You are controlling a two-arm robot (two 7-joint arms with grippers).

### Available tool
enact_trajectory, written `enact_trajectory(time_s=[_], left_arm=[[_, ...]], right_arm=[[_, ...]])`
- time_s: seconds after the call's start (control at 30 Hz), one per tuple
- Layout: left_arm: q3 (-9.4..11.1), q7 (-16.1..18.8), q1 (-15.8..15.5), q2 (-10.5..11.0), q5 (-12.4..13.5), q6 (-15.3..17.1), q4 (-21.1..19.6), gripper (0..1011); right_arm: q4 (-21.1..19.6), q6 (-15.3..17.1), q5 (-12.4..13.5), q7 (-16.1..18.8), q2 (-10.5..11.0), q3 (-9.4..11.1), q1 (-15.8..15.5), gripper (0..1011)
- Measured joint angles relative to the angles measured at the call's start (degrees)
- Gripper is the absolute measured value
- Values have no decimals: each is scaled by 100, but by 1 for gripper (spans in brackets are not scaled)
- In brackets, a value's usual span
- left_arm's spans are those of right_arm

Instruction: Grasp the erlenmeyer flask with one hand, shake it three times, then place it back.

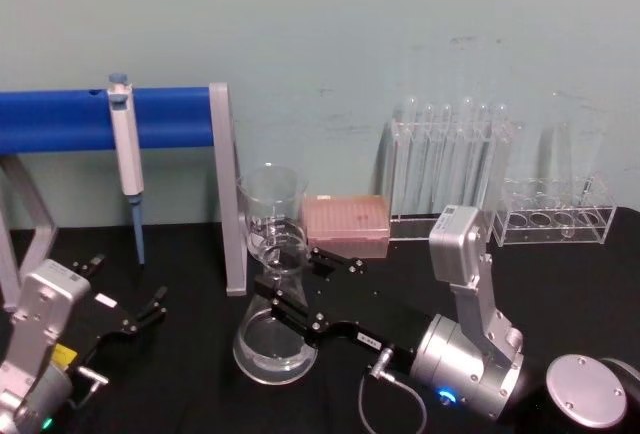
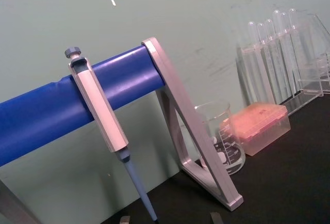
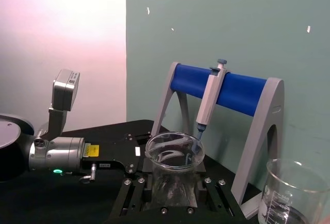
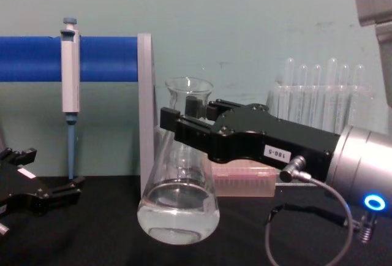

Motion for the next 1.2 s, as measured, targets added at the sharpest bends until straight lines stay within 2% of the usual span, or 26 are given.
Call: enact_trajectory(time_s=[0.23, 0.43, 0.53, 0.6, 0.63, 0.73, 0.83, 1.2], left_arm=[[0, 0, 0, 0, 0, 0, 0, 1001], [0, 0, 0, 0, 0, 0, 0, 1001], [0, 0, 0, 0, 0, 0, 0, 1001], [0, 0, 0, 0, 0, 0, 0, 1001], [0, 0, 0, 0, 0, 0, 0, 1001], [0, 0, 0, 0, 0, 0, 0, 1001], [0, 0, 0, 0, 0, 0, 0, 1001], [0, 0, 0, 0, 0, 0, 0, 1001]], right_arm=[[-10, -15, 35, -78, 39, -27, 10, 457], [-54, -47, 41, -243, 80, 66, -38, 457], [-97, -56, 28, -407, 110, 175, -100, 457], [-173, -70, -21, -650, 147, 347, -211, 457], [-173, -70, -21, -650, 147, 347, -211, 457], [-255, -80, -74, -906, 171, 553, -342, 457], [-345, -92, -134, -1168, 199, 810, -504, 457], [-623, -45, -311, -1785, 264, 1493, -947, 457]])
